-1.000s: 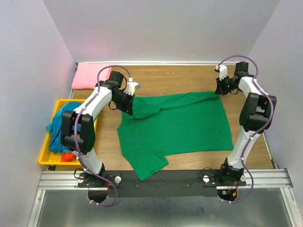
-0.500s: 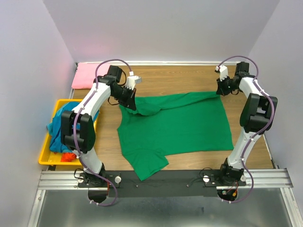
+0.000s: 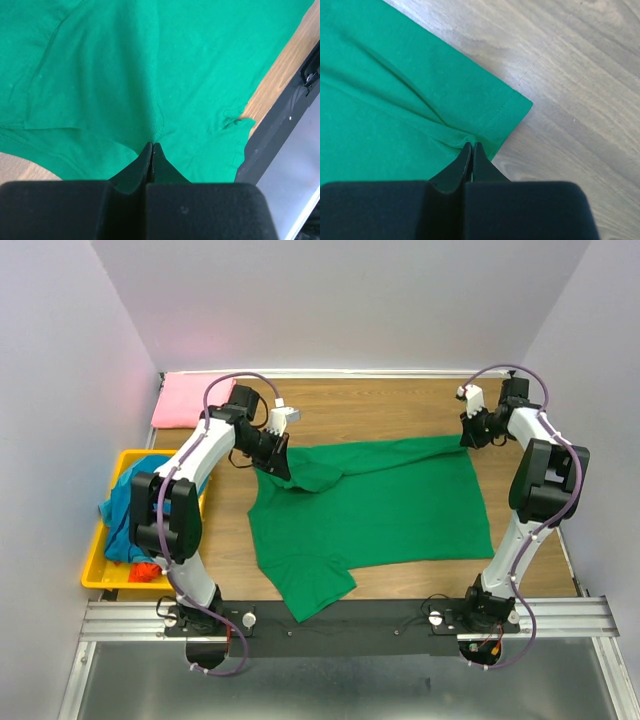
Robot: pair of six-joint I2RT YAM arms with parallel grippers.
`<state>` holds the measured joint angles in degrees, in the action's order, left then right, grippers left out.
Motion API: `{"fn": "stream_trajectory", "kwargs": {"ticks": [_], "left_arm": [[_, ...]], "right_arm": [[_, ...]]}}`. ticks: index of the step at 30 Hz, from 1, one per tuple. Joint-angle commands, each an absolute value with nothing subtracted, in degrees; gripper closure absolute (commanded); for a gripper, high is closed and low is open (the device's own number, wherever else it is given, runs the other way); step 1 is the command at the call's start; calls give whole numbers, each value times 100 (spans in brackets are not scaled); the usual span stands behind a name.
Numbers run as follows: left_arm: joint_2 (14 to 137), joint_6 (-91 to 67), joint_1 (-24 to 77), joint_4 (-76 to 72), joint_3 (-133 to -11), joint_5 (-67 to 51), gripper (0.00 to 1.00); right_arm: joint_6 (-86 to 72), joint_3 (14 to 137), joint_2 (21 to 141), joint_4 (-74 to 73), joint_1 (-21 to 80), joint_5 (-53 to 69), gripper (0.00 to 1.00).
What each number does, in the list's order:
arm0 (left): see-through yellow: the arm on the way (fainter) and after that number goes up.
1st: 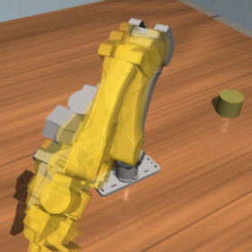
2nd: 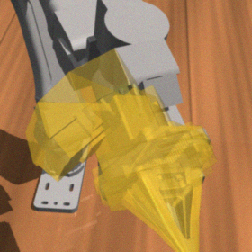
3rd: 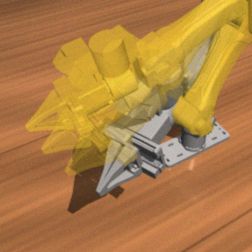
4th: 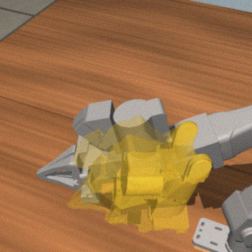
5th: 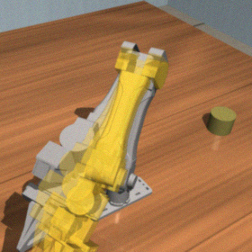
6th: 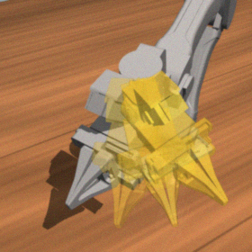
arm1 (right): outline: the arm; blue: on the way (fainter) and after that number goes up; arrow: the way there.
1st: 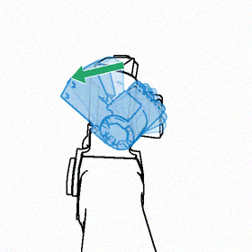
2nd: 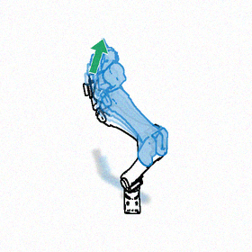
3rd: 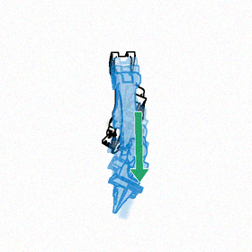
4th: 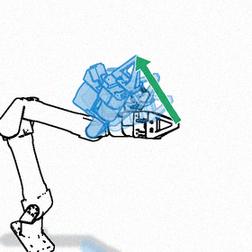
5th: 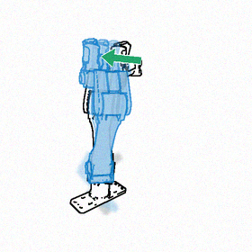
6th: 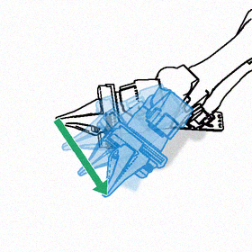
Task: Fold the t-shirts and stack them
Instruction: Fold the tshirt
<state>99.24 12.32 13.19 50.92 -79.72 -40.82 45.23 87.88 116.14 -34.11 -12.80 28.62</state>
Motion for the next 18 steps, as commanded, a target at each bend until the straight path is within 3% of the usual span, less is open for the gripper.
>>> {"fn": "stream_trajectory", "kwargs": {"ticks": [1,3,4,6,9,12,18], "left_arm": [[10265,1450,1327,5272,-8121,-4026,100],[10519,1591,1327,5352,-8243,-4034,100],[10599,1626,1353,5387,-8288,-4025,98],[10810,1757,1380,5510,-8384,-4034,93],[10986,1880,1389,5590,-8446,-3964,83],[10978,1942,1336,5573,-8438,-3780,79],[10539,2127,1266,5169,-8455,-3473,60]], "right_arm": [[4763,8649,11505,-3542,-1318,2672,93],[4781,8648,11522,-3559,-1318,2602,89],[4764,8657,11531,-3594,-1318,2575,77],[4746,8675,11514,-3621,-1318,2479,64],[4693,8727,11479,-3665,-1318,2286,55],[4650,8797,11452,-3683,-1318,1978,53],[4334,9105,11250,-3972,-1292,2337,52]]}}
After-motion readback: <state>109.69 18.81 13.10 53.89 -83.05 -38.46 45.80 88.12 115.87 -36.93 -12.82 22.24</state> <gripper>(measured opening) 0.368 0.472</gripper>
